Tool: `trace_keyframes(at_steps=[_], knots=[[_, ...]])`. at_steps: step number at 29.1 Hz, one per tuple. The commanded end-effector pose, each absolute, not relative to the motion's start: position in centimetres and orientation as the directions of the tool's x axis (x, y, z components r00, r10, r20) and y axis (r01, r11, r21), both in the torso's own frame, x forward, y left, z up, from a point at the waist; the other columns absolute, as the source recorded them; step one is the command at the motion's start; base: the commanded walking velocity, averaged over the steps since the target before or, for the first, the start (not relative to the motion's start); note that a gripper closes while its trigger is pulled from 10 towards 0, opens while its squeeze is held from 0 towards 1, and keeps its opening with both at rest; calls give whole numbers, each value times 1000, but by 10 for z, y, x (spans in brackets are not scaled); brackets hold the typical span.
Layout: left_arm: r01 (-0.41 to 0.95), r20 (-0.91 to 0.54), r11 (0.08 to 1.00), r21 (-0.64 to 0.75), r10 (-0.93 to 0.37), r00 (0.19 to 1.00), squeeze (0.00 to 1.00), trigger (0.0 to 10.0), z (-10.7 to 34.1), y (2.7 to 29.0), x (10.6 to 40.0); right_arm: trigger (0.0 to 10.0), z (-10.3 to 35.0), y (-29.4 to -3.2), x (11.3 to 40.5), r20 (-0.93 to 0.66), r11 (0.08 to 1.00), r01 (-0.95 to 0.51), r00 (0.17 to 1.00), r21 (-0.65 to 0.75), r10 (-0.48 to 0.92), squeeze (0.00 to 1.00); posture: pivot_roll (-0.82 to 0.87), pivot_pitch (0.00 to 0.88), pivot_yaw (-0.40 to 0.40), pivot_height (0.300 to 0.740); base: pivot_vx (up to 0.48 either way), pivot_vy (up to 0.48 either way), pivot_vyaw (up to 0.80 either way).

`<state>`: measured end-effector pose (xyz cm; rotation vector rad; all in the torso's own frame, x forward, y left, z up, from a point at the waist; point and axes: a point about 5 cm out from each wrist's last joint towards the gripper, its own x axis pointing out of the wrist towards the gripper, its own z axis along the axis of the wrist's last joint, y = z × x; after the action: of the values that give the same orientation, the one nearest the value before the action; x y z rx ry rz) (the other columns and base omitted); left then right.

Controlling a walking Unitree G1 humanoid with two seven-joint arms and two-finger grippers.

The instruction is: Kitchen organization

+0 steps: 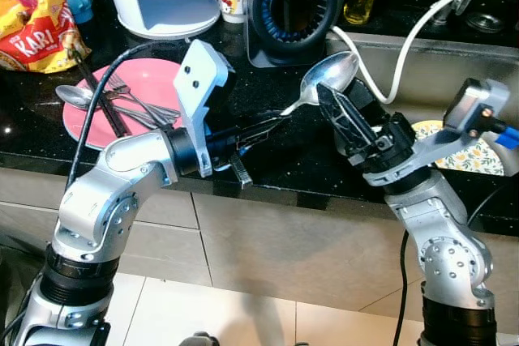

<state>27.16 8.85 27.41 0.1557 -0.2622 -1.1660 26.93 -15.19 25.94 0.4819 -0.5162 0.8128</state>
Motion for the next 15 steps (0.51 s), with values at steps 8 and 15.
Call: trace_keyframes(at_steps=[8, 15], knots=[[885, 102, 361, 295, -933, 347, 0, 10000, 271, 86, 268, 0, 257, -146, 275, 555, 610, -757, 620, 235, 555, 0, 28, 116, 1, 740, 0, 0, 0], [875, 97, 367, 317, -930, 355, 0, 10000, 269, 88, 271, 0, 255, -151, 281, 537, 660, -705, 673, 260, 508, 0, 23, 114, 3, 740, 0, 0, 0]])
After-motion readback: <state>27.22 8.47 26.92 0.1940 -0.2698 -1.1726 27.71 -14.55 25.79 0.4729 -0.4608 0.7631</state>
